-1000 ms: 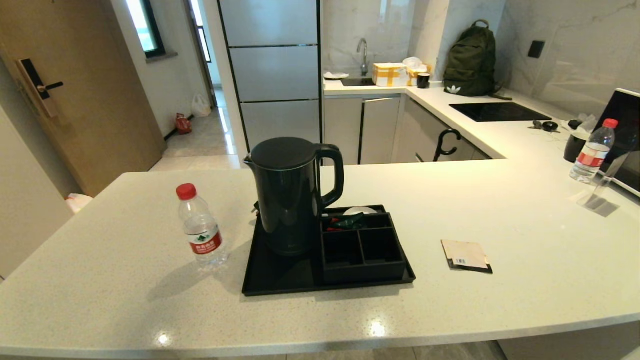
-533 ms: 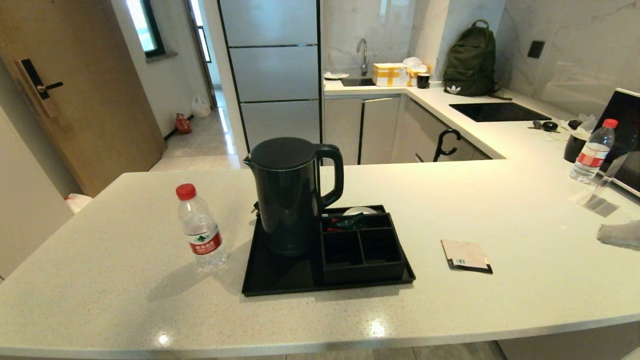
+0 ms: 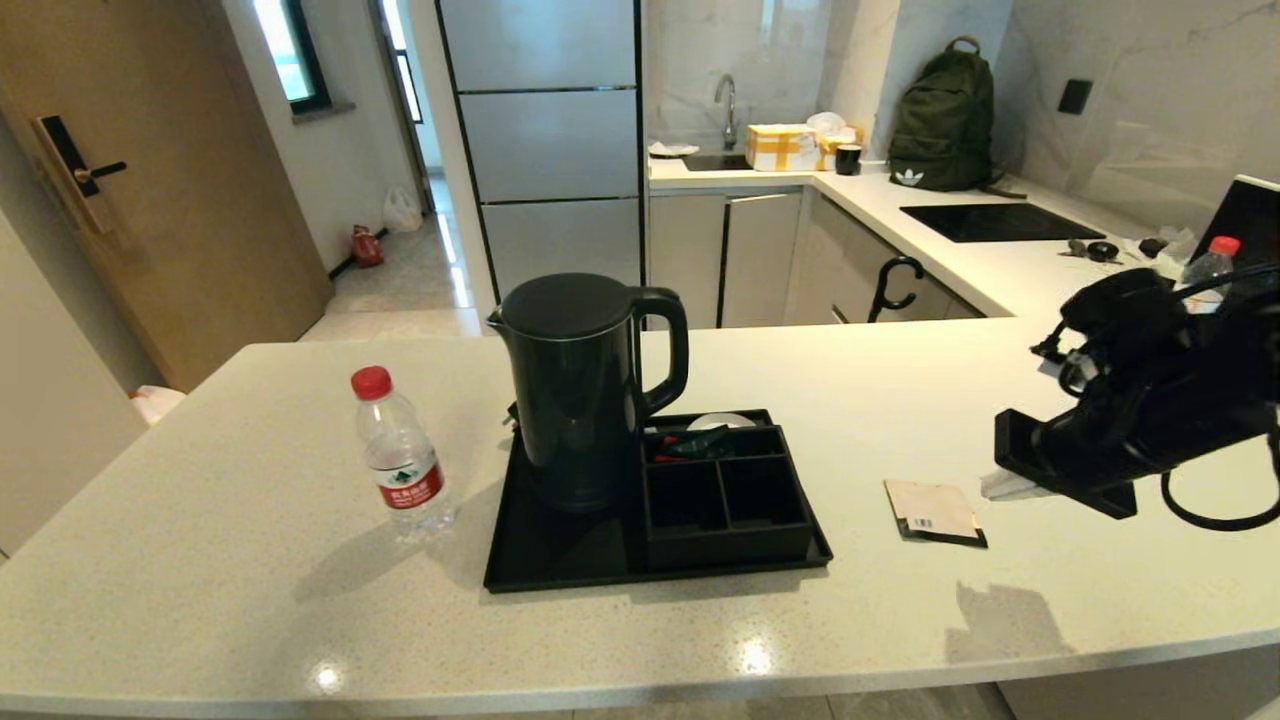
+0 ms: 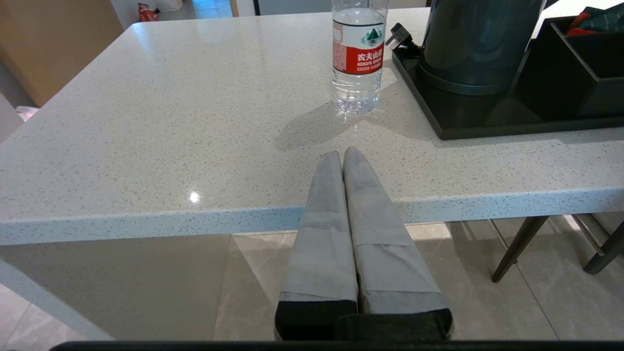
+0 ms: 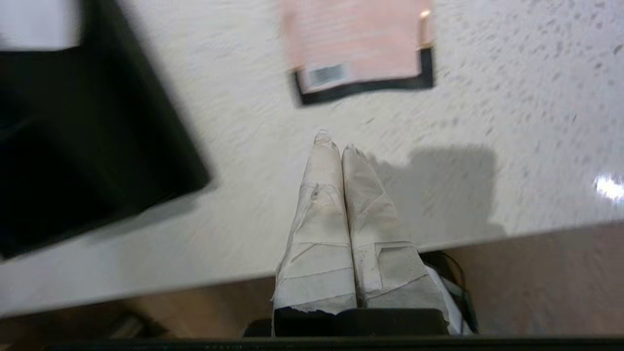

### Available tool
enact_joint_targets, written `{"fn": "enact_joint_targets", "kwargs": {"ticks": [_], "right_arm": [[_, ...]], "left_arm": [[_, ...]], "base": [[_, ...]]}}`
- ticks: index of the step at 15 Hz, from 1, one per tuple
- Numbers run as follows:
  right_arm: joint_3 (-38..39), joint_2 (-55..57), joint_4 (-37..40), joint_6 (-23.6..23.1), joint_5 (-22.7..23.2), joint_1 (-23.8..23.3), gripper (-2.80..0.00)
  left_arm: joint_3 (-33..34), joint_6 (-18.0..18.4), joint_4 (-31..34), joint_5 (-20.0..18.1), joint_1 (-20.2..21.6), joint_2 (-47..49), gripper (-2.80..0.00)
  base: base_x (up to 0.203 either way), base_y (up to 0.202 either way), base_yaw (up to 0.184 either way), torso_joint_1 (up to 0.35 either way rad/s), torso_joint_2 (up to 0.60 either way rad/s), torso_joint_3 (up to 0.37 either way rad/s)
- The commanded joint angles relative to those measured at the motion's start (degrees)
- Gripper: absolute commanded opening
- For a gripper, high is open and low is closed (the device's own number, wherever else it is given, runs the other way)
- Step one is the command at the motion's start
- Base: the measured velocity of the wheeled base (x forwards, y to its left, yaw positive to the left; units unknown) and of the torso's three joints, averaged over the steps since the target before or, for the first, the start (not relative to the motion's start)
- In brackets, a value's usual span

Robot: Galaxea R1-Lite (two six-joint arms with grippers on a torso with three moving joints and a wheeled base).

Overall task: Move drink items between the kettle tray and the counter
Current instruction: Return the tea bag to its original position

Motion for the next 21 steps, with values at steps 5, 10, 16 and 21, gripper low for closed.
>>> {"fn": "enact_joint_targets", "kwargs": {"ticks": [5,10,16,21], "right_arm": [[-1.6,11.1,-4.3,-0.3,-3.6,-0.2,0.0],[-0.3,10.0,-4.9,-2.3,-6.2,-0.2,0.0],[-1.1,10.8,-5.9,-5.3,-6.2,-0.3,0.0],[-3.6,14.0,-8.0,-13.8,-5.5,-0.9,0.0]], "left_arm": [[0.0,0.0,0.0,0.0,0.0,0.1,-2.8],[0.0,0.0,0.0,0.0,0.0,0.1,-2.8],[0.0,0.0,0.0,0.0,0.0,0.1,-2.8],[0.0,0.0,0.0,0.0,0.0,0.1,-2.8]], "base": [[0.0,0.0,0.0,0.0,0.0,0.0],[0.0,0.0,0.0,0.0,0.0,0.0],[0.0,0.0,0.0,0.0,0.0,0.0],[0.0,0.0,0.0,0.0,0.0,0.0]]}}
